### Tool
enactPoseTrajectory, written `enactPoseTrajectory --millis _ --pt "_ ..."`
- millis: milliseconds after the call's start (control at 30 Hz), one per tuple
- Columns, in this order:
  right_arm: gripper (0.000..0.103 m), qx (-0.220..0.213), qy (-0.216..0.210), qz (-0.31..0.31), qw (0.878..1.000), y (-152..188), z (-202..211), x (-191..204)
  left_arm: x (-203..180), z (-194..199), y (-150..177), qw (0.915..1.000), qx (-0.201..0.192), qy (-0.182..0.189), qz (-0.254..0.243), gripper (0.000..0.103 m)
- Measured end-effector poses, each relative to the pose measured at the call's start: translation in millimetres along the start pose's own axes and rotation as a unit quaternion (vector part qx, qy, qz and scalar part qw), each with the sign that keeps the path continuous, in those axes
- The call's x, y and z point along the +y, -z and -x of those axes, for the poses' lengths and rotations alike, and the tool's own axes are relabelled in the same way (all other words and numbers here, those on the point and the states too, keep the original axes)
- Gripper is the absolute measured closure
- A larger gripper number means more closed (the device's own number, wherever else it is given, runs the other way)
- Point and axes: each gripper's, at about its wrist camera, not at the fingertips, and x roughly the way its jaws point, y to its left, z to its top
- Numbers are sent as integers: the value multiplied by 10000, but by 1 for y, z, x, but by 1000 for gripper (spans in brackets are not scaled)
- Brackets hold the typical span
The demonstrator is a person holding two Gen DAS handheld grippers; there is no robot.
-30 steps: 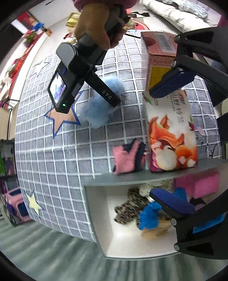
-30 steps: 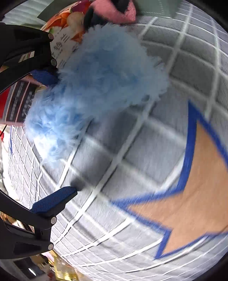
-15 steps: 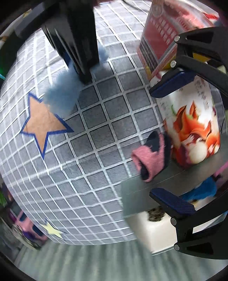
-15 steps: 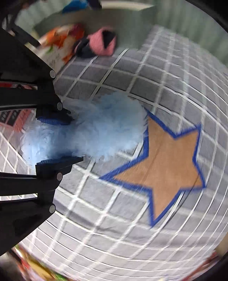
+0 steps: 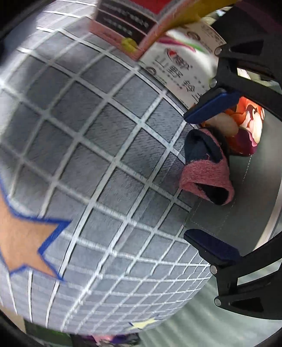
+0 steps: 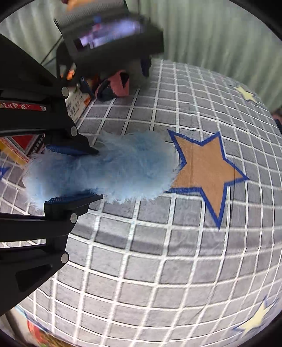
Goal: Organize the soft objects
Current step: 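Grasp the light blue fluffy toy with right gripper while left gripper grasps pink knit slipper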
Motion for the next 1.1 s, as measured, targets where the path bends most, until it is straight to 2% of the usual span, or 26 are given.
enactPoseTrajectory --millis 100,167,233,267,333,400,500,733,833,1100 --pt "70 -126 -144 -187 9996 7 6 -2 -2 -13 -3 9995 267 169 -43 12" --pt "70 -206 -222 -275 9992 12 12 -6 -1 -21 -4 9981 442 418 67 21" --pt "70 -286 -289 -361 9985 18 19 -10 3 -28 -4 9958 600 635 272 49" --pt "70 -322 -316 -405 9982 20 24 -12 4 -31 -3 9942 690 747 349 52" --pt "70 -392 -371 -498 9973 23 27 -16 2 -29 -1 9942 646 792 336 70" --pt "70 -459 -402 -574 9965 26 32 -19 1 -25 0 9946 560 770 404 77" --pt "70 -574 -433 -666 9952 30 38 -19 6 -13 6 9929 243 872 773 91" --pt "70 -817 -345 -794 9929 45 56 -23 8 14 26 9836 -550 956 1428 91" --pt "70 -855 -316 -866 9921 50 60 -22 11 21 37 9775 -840 975 1669 96" --pt "70 -1034 -214 -952 9898 62 74 -16 24 58 77 9513 -1777 1051 2290 97"
